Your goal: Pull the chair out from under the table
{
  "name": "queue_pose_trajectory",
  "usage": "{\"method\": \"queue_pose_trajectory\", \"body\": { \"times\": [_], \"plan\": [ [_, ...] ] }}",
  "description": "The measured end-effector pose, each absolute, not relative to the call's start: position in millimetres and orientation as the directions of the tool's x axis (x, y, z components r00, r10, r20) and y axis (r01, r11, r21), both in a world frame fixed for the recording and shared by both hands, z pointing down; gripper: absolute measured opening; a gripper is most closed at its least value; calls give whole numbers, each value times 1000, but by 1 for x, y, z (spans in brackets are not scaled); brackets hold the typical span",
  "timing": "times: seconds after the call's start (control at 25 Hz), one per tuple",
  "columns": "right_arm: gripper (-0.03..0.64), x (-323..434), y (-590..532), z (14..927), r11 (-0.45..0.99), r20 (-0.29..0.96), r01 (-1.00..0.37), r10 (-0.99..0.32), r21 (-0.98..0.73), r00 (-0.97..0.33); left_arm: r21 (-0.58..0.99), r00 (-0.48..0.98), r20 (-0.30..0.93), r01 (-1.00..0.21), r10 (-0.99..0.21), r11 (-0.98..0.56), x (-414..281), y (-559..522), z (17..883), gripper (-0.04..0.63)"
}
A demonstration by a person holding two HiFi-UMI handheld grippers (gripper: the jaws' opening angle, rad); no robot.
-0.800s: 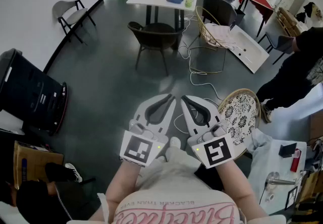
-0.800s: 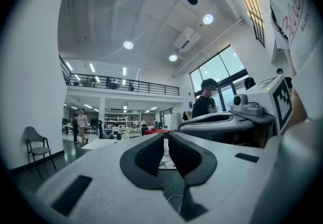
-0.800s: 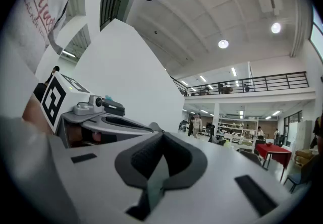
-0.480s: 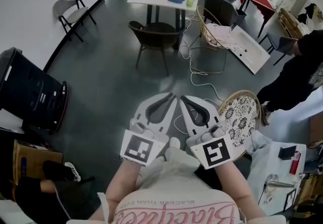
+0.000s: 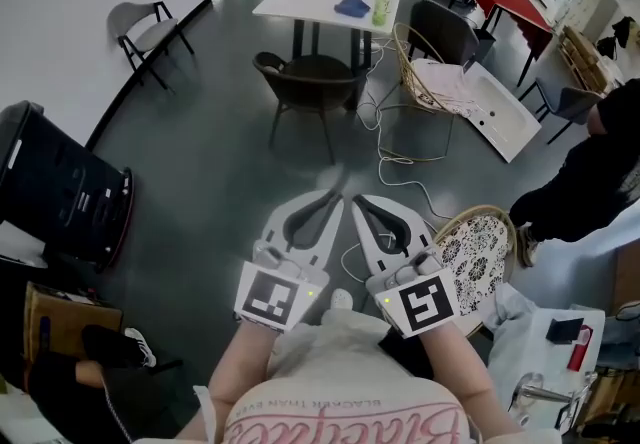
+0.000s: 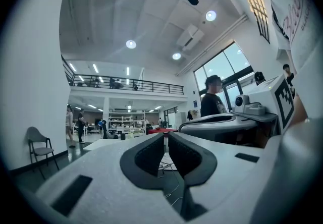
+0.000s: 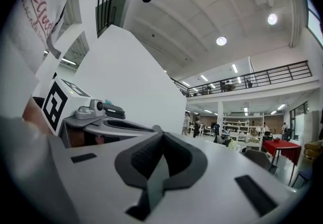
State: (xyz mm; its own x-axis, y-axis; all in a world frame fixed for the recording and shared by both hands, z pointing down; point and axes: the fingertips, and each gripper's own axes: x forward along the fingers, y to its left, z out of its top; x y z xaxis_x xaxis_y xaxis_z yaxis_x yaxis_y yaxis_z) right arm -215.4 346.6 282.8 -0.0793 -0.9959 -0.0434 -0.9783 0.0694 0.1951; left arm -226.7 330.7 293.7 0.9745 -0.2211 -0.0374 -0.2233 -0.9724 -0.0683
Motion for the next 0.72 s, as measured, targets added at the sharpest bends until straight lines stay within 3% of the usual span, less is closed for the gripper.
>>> {"method": "queue_pose_trajectory", "body": {
  "times": [0.72],
  "plan": [
    [4, -132, 297, 299, 130, -49, -984, -989, 120, -137, -105, 957, 0, -290, -291, -951, -145, 286, 301, 25]
  ]
}}
